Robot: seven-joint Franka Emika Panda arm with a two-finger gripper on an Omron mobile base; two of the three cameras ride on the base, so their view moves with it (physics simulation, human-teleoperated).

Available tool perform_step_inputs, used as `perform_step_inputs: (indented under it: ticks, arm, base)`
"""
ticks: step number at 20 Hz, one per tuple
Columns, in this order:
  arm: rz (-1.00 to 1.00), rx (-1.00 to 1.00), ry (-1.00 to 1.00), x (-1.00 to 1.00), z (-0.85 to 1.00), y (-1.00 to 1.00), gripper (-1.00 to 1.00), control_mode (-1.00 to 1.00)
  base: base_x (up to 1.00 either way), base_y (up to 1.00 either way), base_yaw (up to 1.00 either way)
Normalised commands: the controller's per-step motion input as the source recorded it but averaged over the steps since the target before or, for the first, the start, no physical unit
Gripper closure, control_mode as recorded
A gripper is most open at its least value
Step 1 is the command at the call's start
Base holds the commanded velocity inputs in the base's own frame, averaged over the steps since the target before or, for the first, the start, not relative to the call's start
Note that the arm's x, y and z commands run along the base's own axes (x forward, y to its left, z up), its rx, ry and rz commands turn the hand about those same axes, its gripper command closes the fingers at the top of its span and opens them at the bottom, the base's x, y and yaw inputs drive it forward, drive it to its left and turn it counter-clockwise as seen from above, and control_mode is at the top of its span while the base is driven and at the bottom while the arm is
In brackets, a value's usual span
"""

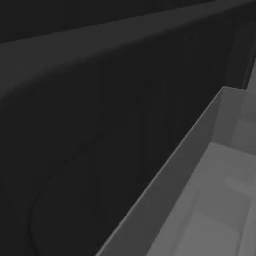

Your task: Open the drawer on the right and place the cutting tools on the cutting board.

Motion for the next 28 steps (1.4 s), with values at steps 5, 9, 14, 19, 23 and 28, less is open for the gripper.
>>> perform_step_inputs:
  ticks: [5,9,14,19,23,28]
  arm:
    - [0.00,0.00,0.00,0.00,0.00,0.00,1.00,1.00]
    - [0.00,0.00,0.00,0.00,0.00,0.00,1.00,1.00]
    - [0.00,0.00,0.00,0.00,0.00,0.00,1.00,1.00]
    - [0.00,0.00,0.00,0.00,0.00,0.00,1.00,1.00]
    - [0.00,0.00,0.00,0.00,0.00,0.00,1.00,1.00]
    - [0.00,0.00,0.00,0.00,0.00,0.00,1.00,1.00]
  base:
    - [1.00,0.00,0.51]
    - [1.00,0.00,0.57]
    - [1.00,0.00,0.40]
    - [1.00,0.00,0.14]
    - [1.00,0.00,0.42]
    - [0.50,0.04,0.41]
